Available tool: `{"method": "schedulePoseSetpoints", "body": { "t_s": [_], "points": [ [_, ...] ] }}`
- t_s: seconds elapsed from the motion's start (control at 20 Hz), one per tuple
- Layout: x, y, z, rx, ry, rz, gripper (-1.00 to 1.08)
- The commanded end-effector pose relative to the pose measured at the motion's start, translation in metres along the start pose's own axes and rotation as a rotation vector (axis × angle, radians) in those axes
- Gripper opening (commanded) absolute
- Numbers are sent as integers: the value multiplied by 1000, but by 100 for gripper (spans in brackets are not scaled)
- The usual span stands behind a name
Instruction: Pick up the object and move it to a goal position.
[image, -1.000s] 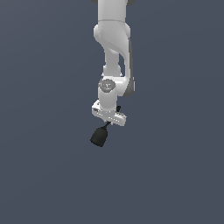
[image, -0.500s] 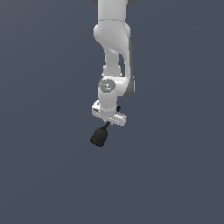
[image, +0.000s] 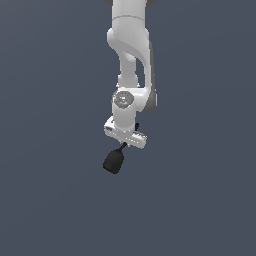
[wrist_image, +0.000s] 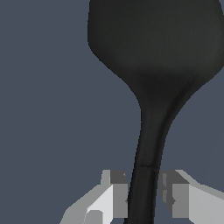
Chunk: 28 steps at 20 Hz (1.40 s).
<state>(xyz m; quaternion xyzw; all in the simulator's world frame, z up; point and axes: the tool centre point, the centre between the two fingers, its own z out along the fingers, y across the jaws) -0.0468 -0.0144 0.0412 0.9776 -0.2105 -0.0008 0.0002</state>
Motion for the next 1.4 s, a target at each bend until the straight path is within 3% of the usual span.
{"method": "schedulePoseSetpoints", "body": {
  "t_s": [0.0, 0.7, 1.35],
  "points": [
    [12, -8, -10, 0, 2, 0, -100],
    [81, -52, -59, 0, 2, 0, -100],
    [101, -63, -70, 1, 1, 1, -100]
  ]
}}
